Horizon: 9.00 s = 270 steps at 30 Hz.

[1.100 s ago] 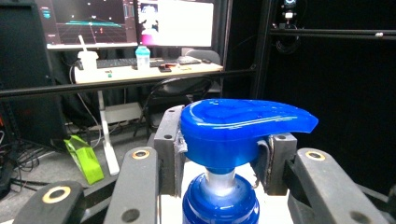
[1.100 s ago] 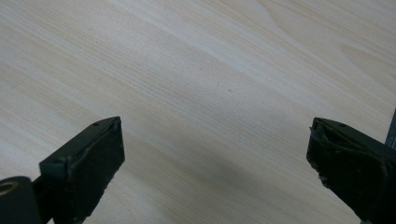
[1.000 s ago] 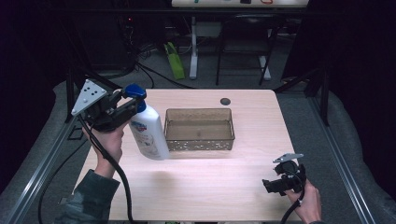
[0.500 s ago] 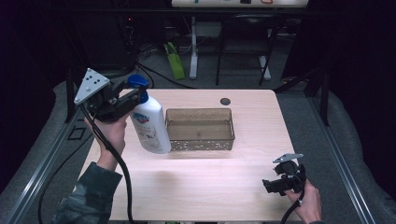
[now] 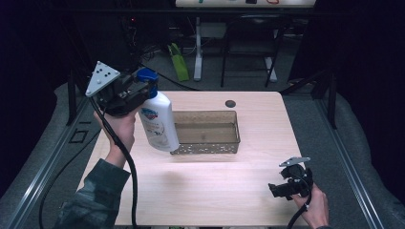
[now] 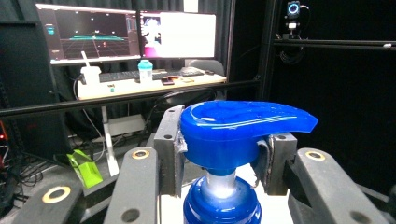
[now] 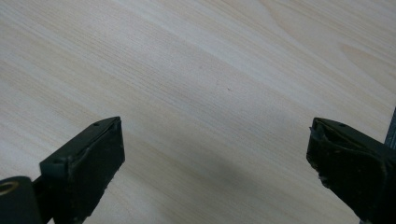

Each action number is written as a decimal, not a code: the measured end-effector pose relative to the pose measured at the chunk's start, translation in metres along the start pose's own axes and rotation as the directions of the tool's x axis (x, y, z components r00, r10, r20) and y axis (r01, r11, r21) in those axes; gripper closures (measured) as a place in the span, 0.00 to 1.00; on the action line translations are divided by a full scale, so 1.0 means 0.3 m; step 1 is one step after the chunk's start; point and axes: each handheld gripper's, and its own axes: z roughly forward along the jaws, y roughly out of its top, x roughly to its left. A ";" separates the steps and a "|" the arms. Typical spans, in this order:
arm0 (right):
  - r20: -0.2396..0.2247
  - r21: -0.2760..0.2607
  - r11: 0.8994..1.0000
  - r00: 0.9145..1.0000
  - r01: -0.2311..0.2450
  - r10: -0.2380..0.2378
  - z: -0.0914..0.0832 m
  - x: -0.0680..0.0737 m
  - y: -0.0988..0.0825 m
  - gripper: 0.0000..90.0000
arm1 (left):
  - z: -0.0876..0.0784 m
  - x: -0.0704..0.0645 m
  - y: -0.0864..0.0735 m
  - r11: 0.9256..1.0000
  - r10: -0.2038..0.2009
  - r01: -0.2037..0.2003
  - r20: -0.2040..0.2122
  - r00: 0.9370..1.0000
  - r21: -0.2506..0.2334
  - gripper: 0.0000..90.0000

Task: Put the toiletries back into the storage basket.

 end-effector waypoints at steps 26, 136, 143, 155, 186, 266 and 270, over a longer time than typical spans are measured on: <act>0.006 0.000 1.000 1.000 0.015 -0.015 -0.001 0.006 -0.001 0.04 | 0.132 -0.038 -0.023 1.000 -0.028 0.028 -0.019 0.999 -0.004 0.65; -0.001 -0.025 0.999 0.999 0.038 -0.038 -0.042 0.029 -0.016 0.04 | 0.297 -0.041 -0.287 0.995 -0.061 0.070 -0.111 0.992 0.078 0.66; 0.000 -0.024 0.999 0.999 0.039 -0.039 -0.043 0.028 -0.016 0.04 | 0.296 -0.038 -0.310 0.993 -0.067 0.078 -0.114 0.991 0.093 0.66; -0.001 -0.023 0.999 0.999 0.040 -0.040 -0.042 0.028 -0.016 0.04 | 0.284 -0.036 -0.340 0.991 -0.063 0.076 -0.114 0.991 0.114 0.66; 0.003 -0.017 0.999 0.999 0.032 -0.032 -0.042 0.021 -0.025 0.05 | 0.252 -0.082 -0.372 0.986 -0.027 0.037 -0.065 0.998 0.164 0.65; 0.008 0.000 0.999 0.999 0.045 -0.045 -0.034 0.030 -0.022 0.05 | 0.016 0.137 -0.639 0.815 0.022 -0.012 -0.010 1.000 0.579 0.00; 0.011 -0.001 0.998 0.998 0.055 -0.055 -0.034 0.033 -0.021 0.05 | 0.009 0.141 -0.651 0.813 0.031 -0.019 -0.012 0.999 0.582 0.00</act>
